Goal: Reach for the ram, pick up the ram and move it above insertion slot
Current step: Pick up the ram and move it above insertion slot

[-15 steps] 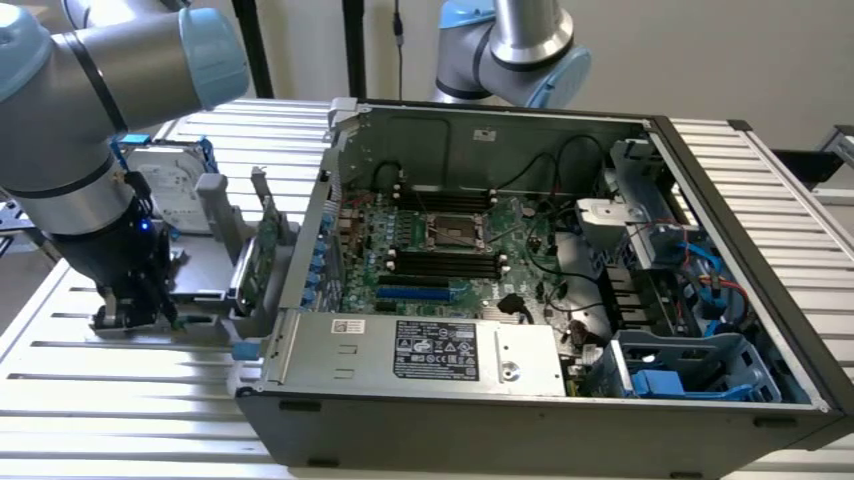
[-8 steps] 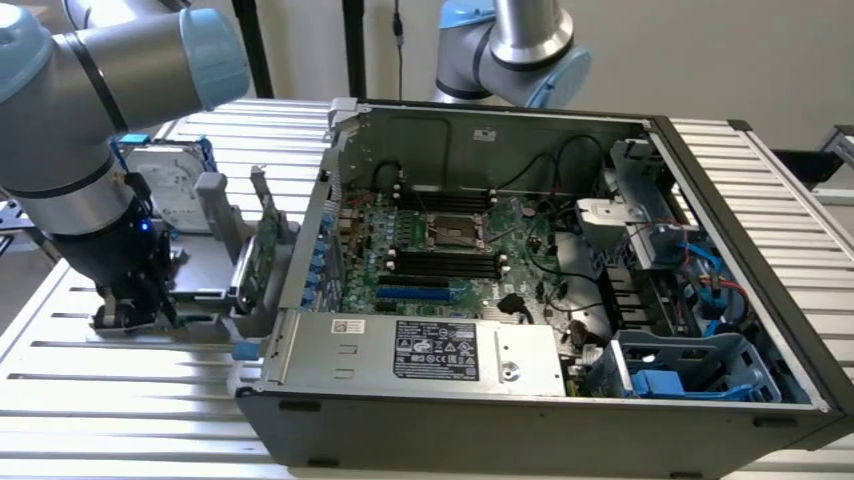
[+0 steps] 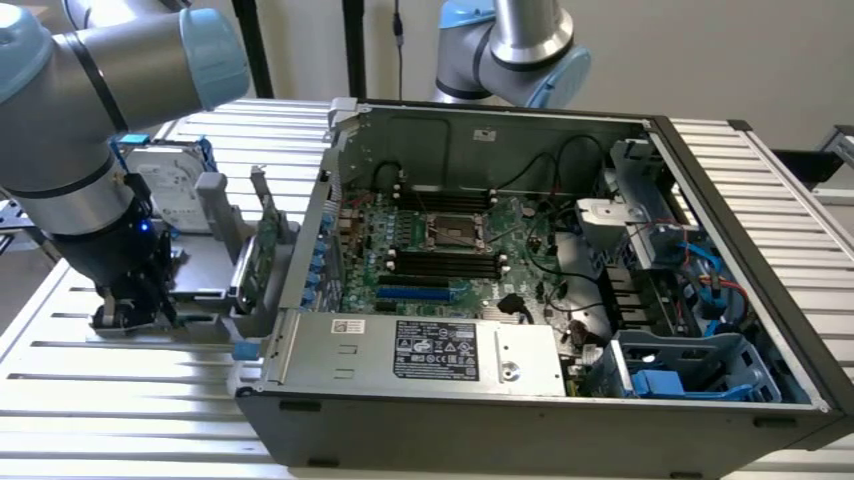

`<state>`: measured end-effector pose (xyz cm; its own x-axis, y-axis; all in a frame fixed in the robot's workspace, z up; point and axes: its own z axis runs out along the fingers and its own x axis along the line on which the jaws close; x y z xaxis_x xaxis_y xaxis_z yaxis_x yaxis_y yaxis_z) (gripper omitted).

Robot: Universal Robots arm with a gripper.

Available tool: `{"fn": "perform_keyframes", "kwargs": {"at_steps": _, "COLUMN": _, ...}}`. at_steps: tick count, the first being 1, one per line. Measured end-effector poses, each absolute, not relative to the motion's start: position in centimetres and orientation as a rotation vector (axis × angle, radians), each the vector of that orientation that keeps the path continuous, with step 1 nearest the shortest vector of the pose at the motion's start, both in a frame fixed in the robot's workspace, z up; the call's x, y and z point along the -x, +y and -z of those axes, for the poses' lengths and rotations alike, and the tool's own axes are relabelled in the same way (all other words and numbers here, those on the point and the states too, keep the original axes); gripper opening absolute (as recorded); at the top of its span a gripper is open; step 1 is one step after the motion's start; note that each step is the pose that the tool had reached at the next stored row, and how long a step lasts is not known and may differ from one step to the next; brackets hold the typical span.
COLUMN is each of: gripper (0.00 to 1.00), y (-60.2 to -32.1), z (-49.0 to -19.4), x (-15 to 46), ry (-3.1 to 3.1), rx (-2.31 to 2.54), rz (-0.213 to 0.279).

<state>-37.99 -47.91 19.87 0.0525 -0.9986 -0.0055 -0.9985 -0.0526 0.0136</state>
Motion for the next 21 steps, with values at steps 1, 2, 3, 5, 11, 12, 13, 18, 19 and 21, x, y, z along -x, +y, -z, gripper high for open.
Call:
{"fn": "perform_keyframes", "kwargs": {"at_steps": 1, "gripper": 0.13, "y": -47.9, "z": -19.9, "x": 38.0, "ry": -2.158, "rx": -2.275, "rz": 0.021}}
{"fn": "perform_keyframes", "kwargs": {"at_steps": 2, "gripper": 0.13, "y": -47.9, "z": -19.9, "x": 38.0, "ry": -2.159, "rx": -2.275, "rz": 0.021}}
{"fn": "perform_keyframes", "kwargs": {"at_steps": 3, "gripper": 0.13, "y": -47.9, "z": -20.0, "x": 38.0, "ry": -2.159, "rx": -2.275, "rz": 0.021}}
{"fn": "perform_keyframes", "kwargs": {"at_steps": 5, "gripper": 0.13, "y": -47.9, "z": -20.7, "x": 38.0, "ry": -2.159, "rx": -2.274, "rz": 0.022}}
{"fn": "perform_keyframes", "kwargs": {"at_steps": 11, "gripper": 0.13, "y": -47.9, "z": -23.2, "x": 37.9, "ry": -2.16, "rx": -2.274, "rz": 0.024}}
{"fn": "perform_keyframes", "kwargs": {"at_steps": 12, "gripper": 0.13, "y": -47.9, "z": -23.7, "x": 37.9, "ry": -2.16, "rx": -2.274, "rz": 0.024}}
{"fn": "perform_keyframes", "kwargs": {"at_steps": 13, "gripper": 0.13, "y": -47.9, "z": -24.1, "x": 37.8, "ry": -2.16, "rx": -2.274, "rz": 0.024}}
{"fn": "perform_keyframes", "kwargs": {"at_steps": 18, "gripper": 0.13, "y": -47.9, "z": -26.4, "x": 37.4, "ry": -2.159, "rx": -2.273, "rz": 0.025}}
{"fn": "perform_keyframes", "kwargs": {"at_steps": 19, "gripper": 0.13, "y": -47.9, "z": -26.9, "x": 37.3, "ry": -2.159, "rx": -2.273, "rz": 0.026}}
{"fn": "perform_keyframes", "kwargs": {"at_steps": 21, "gripper": 0.13, "y": -47.9, "z": -27.8, "x": 37.1, "ry": -2.159, "rx": -2.273, "rz": 0.026}}
